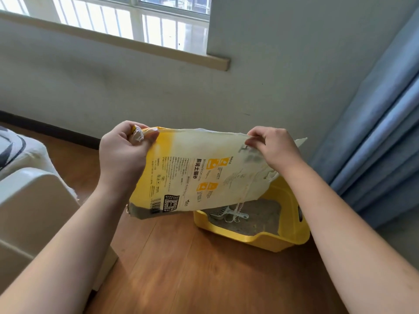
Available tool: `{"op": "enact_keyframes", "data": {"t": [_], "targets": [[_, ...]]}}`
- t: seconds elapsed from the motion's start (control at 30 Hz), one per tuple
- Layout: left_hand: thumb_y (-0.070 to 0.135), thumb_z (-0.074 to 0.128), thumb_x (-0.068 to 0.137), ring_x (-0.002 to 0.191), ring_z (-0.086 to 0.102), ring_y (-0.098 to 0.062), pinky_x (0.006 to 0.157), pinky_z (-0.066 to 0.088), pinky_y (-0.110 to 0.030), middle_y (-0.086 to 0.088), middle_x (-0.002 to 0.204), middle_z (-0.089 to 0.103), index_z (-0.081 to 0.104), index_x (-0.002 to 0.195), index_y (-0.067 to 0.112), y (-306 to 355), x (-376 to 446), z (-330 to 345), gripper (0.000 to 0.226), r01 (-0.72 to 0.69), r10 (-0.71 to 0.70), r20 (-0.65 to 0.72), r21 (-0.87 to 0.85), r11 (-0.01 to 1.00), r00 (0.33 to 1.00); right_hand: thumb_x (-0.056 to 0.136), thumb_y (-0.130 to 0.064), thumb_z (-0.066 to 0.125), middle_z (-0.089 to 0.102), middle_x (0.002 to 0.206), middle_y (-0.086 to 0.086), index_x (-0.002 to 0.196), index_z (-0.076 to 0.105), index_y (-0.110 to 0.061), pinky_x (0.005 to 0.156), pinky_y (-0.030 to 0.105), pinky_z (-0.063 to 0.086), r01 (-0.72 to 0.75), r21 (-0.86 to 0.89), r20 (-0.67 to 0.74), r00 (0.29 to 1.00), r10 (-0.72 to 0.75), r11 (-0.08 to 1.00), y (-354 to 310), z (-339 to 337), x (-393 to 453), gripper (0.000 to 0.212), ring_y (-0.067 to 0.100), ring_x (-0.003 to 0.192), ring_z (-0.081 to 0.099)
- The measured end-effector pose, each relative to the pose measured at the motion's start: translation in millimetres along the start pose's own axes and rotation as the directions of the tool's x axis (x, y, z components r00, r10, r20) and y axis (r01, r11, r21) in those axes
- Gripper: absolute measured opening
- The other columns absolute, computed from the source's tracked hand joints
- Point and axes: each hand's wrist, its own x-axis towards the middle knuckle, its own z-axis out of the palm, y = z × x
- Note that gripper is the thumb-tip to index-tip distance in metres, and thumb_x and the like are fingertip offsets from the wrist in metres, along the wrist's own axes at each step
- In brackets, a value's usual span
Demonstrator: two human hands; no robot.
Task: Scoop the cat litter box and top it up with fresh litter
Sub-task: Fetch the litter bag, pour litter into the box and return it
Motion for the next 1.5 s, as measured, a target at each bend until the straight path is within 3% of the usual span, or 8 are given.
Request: {"op": "enact_keyframes", "data": {"t": [0.27,0.47,1.07,1.3,1.5], "targets": [[0.030,0.076,0.085,0.077,0.070,-0.029,0.066,0.058,-0.052,-0.007,0.077,0.070,0.069,0.085,0.014,1,2,7,0.017,0.027,-0.027,0.021,-0.007,1.000,0.999,0.091,-0.032,0.063,0.068,0.082,-0.004,0.090,0.070,-0.026,0.074,0.035,0.051,-0.036,-0.007,0.014,0.999,0.036,0.999,8,7,-3,0.009,0.020,0.083,0.061],[0.035,0.076,0.083,0.069,0.068,-0.019,0.062,0.059,-0.043,0.000,0.073,0.069,0.069,0.083,0.016,6,5,14,0.020,0.014,-0.016,0.029,0.041,0.999,0.999,0.091,-0.032,0.063,0.070,0.085,-0.005,0.091,0.070,-0.027,0.078,0.036,0.052,-0.075,0.009,0.042,0.996,0.075,0.997,16,12,-6,0.008,0.018,0.086,0.062],[0.040,0.076,0.081,0.077,0.071,-0.023,0.068,0.060,-0.049,-0.004,0.080,0.071,0.070,0.089,0.016,3,8,20,0.026,-0.019,0.015,0.069,0.068,0.998,0.998,0.091,-0.031,0.063,0.069,0.091,-0.004,0.095,0.071,-0.028,0.074,0.029,0.045,-0.130,-0.009,0.073,0.989,0.130,0.992,19,16,-9,0.009,0.016,0.088,0.058],[0.038,0.076,0.082,0.075,0.070,-0.019,0.068,0.060,-0.044,-0.002,0.078,0.070,0.071,0.089,0.015,11,6,24,0.024,-0.036,0.030,0.086,0.066,0.997,0.996,0.091,-0.031,0.064,0.069,0.093,-0.003,0.095,0.071,-0.028,0.079,0.034,0.050,-0.147,-0.040,0.086,0.985,0.150,0.988,18,17,-13,0.009,0.019,0.090,0.059],[0.032,0.079,0.081,0.077,0.072,-0.027,0.069,0.060,-0.050,-0.009,0.080,0.071,0.070,0.083,0.018,14,7,25,0.017,0.065,-0.065,0.136,0.004,0.998,0.989,0.089,-0.036,0.064,0.064,0.083,-0.009,0.088,0.066,-0.033,0.074,0.031,0.046,-0.083,0.064,0.138,0.988,0.074,0.994,18,15,-14,0.003,0.016,0.085,0.058]]}}
